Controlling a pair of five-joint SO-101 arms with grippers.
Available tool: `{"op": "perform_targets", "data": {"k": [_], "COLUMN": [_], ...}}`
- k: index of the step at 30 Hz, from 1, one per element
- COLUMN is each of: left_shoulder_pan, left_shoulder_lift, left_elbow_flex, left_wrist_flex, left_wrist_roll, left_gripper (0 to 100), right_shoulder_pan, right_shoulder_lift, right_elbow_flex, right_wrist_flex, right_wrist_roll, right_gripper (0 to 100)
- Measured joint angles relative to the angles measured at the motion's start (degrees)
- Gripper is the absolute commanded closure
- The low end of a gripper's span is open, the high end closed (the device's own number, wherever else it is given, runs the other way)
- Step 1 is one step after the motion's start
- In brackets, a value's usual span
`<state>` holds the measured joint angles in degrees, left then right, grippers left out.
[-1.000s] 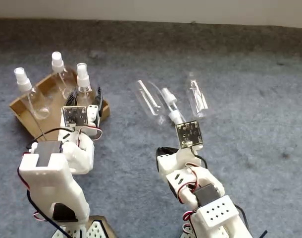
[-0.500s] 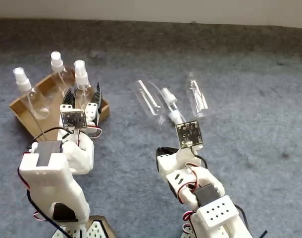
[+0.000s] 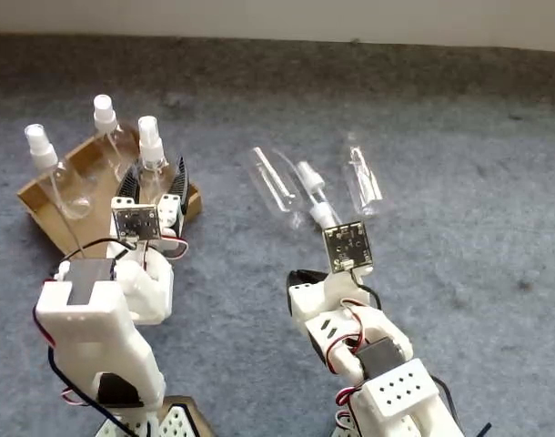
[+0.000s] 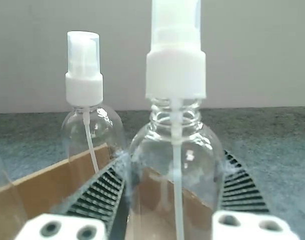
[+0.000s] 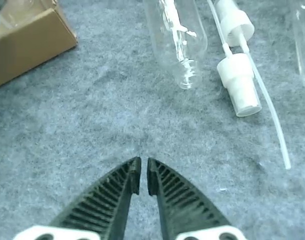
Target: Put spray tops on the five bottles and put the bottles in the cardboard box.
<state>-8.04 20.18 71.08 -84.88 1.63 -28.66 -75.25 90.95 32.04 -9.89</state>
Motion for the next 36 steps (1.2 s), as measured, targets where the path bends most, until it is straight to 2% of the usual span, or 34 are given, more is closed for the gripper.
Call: {"op": "perform_targets", "data": {"k": [8,15,25,31,33,36], "left_shoulder_pan": [0.0,0.9,1.4,1.4,1.4,1.4], "left_shoulder_lift": [0.0,0.0,0.0,-1.4,-4.0,-7.6], "left_elbow_flex": [0.0,0.3,0.3,0.3,0.3,0.3], "left_wrist_flex": [-4.6,-5.1,-5.1,-5.1,-3.3,4.7], "left_wrist_roll": [0.0,0.0,0.0,0.0,0.0,0.0], "left_gripper": [93,93,93,93,93,93], "right_shoulder_pan": [0.0,0.0,0.0,0.0,0.0,0.0], "right_shoulder_lift": [0.0,0.0,0.0,0.0,0.0,0.0], "right_elbow_flex": [0.0,0.0,4.7,4.7,4.7,4.7], "right_wrist_flex": [0.0,-0.2,-14.2,-15.3,-15.3,-15.3], "right_wrist_roll": [0.0,0.0,0.0,0.0,0.0,0.0], "right_gripper": [97.9,97.9,97.9,97.9,97.9,97.9]}}
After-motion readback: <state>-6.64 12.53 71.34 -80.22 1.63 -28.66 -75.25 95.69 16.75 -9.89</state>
